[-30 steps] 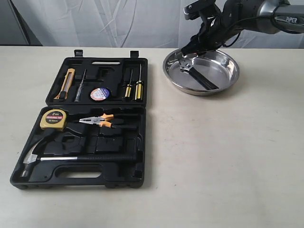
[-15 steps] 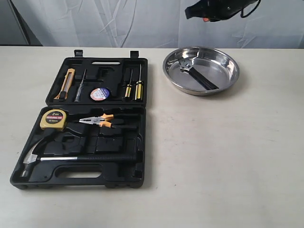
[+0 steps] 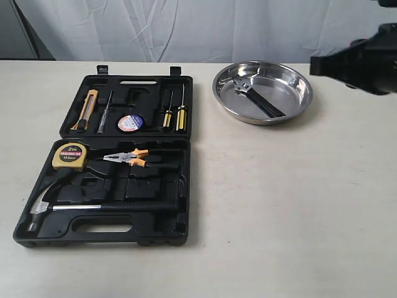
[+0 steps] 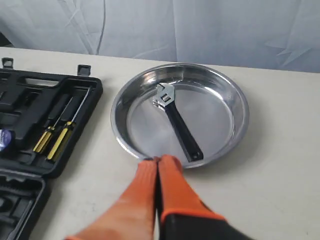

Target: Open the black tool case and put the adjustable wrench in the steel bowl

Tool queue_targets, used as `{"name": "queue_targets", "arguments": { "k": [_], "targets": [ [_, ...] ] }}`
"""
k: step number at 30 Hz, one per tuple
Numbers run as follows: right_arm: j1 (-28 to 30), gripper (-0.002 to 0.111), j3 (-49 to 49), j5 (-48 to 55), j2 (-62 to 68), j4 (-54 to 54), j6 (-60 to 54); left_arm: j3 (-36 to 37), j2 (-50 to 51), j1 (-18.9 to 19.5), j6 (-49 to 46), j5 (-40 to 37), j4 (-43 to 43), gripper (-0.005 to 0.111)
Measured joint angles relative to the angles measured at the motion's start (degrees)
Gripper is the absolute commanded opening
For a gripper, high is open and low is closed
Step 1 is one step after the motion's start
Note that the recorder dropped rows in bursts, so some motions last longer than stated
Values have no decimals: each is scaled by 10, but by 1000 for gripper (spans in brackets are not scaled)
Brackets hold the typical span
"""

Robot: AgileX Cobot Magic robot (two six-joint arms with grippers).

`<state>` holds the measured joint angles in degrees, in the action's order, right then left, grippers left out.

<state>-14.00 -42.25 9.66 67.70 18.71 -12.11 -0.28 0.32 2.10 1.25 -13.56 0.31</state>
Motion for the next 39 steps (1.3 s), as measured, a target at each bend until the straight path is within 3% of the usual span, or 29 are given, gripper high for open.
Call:
{"name": "queue_targets", "arguments": {
  "k": [6, 14, 18, 22, 29, 39],
  "targets": [
    [0, 0, 62, 1, -127, 11, 1, 0, 0, 0, 0, 0, 0, 0],
    [4, 0, 64, -5, -186, 12, 1, 0, 0, 0, 0, 0, 0, 0],
    [61, 0, 64, 26, -309, 13, 1, 0, 0, 0, 0, 0, 0, 0],
    [153, 0, 64, 134, -469, -26, 1, 0, 0, 0, 0, 0, 0, 0],
    [170, 0, 72, 246, -542, -50, 1, 0, 0, 0, 0, 0, 0, 0],
    [171, 0, 244, 127, -593, -57, 5, 0, 0, 0, 0, 0, 0, 0]
  ]
}}
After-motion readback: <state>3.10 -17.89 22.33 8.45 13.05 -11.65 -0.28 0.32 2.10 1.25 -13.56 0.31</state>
